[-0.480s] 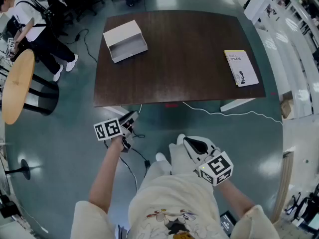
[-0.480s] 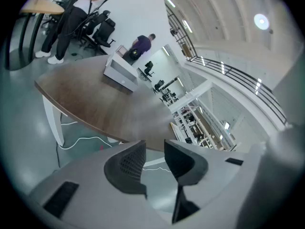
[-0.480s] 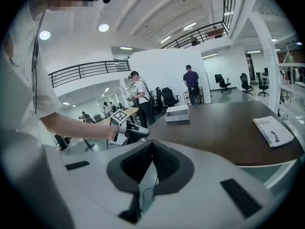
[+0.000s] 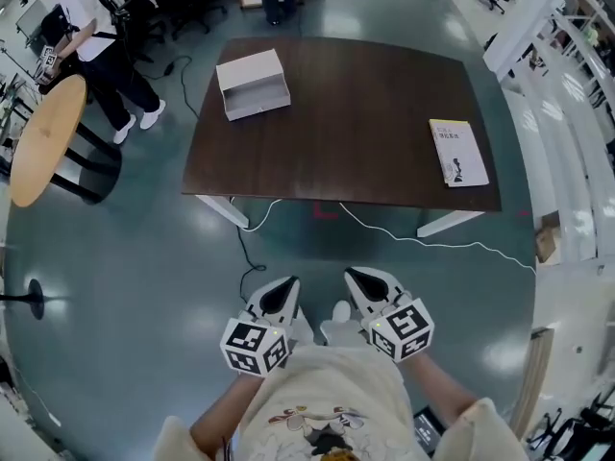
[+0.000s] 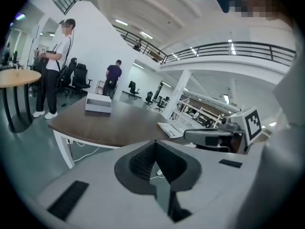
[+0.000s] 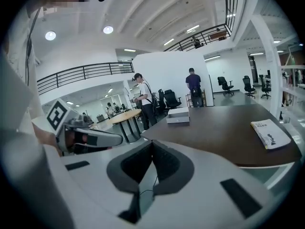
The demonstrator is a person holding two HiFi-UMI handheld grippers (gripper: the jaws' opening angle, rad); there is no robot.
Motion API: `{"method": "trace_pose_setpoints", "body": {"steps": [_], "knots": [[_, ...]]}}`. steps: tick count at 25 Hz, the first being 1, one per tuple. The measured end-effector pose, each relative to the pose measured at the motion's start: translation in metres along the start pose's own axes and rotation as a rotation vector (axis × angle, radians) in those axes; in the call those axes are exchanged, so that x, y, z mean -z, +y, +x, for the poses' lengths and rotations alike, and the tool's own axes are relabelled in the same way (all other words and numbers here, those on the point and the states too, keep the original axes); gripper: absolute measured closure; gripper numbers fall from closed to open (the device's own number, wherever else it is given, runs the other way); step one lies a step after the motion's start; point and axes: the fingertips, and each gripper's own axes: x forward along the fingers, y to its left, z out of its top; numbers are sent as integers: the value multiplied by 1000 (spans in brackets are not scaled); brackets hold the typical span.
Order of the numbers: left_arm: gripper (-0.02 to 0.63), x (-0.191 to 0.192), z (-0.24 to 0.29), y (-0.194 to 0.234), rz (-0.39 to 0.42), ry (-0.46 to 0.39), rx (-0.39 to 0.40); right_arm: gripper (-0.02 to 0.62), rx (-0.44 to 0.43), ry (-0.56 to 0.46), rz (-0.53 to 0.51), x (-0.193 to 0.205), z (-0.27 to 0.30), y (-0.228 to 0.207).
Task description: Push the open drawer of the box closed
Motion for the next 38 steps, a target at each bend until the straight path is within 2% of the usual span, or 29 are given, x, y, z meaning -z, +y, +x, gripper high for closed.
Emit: {"method": "trace_pose_setpoints", "body": {"steps": [3, 10, 18, 24, 31, 38], "knots": [[600, 1, -3, -29, 62, -17, -35, 590, -14, 10, 4, 7, -8, -5], [601, 1, 4, -56, 133, 0, -160, 589, -29, 35, 25, 18, -20, -20], [601, 13, 8, -87, 105, 4, -199, 589, -40, 7, 58, 20, -37, -43], [601, 23, 17, -88, 47, -5, -245, 588, -67, 62, 68, 36, -33, -65], [601, -3, 33, -47, -10, -54, -295, 588, -119, 107, 25, 24, 9, -69], [600, -53, 67, 44, -29, -61, -310, 588, -136, 121, -4, -18, 107, -75]]}}
